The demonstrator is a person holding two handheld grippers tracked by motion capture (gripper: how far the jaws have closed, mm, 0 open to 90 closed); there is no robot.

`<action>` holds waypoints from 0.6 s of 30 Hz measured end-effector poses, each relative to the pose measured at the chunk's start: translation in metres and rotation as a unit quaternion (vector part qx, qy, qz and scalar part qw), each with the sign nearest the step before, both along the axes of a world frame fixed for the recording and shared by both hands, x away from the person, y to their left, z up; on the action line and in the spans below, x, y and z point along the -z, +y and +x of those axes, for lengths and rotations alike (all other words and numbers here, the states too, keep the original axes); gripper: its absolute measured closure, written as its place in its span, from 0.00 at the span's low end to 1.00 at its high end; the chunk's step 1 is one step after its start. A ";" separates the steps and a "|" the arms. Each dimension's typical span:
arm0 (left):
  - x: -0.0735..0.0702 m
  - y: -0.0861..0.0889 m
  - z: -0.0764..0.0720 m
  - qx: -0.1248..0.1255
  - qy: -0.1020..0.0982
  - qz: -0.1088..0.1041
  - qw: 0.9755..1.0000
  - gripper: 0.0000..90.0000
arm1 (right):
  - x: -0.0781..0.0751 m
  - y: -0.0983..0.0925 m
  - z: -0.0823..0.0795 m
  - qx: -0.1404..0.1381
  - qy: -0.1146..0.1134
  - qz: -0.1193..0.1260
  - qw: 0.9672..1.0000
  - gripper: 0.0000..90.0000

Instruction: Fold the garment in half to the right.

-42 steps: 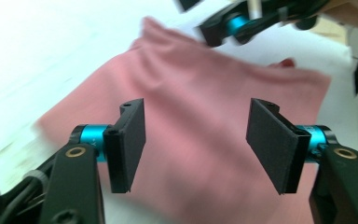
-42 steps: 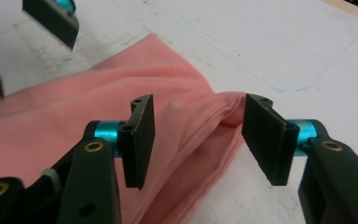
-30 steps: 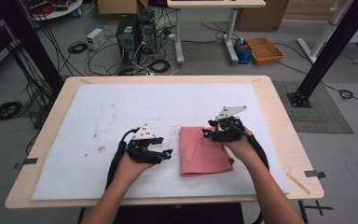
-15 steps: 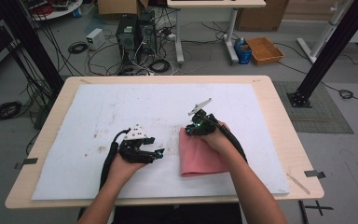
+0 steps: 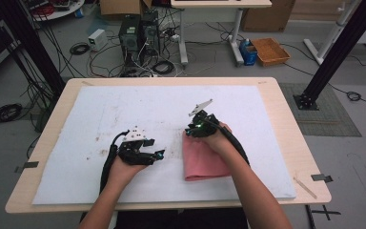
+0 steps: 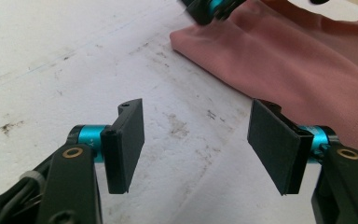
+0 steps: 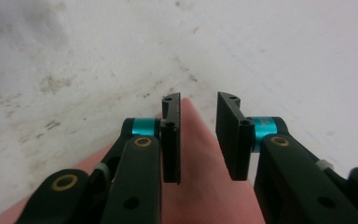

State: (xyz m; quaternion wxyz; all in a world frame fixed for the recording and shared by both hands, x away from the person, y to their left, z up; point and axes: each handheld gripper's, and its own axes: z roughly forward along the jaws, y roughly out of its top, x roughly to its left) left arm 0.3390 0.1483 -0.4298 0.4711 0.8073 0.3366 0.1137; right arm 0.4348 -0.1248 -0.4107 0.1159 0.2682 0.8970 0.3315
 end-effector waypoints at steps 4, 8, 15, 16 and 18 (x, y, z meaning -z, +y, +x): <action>0.000 0.000 0.001 0.001 0.000 -0.001 1.000 0.40 | -0.011 -0.024 -0.009 0.016 -0.019 0.019 1.000 0.79; 0.000 0.000 0.002 0.001 -0.001 0.000 1.000 0.40 | -0.016 -0.056 -0.021 0.042 -0.036 0.016 0.998 0.69; 0.001 -0.002 0.003 0.000 0.001 0.004 1.000 0.40 | 0.002 -0.095 -0.025 0.099 -0.022 0.020 0.995 0.68; 0.001 -0.002 0.004 0.000 0.001 0.005 1.000 0.40 | 0.005 -0.098 -0.023 0.100 -0.010 0.028 0.995 0.74; 0.001 -0.002 0.004 0.001 0.002 0.007 1.000 0.40 | 0.012 -0.104 -0.020 0.102 0.012 0.044 0.994 0.84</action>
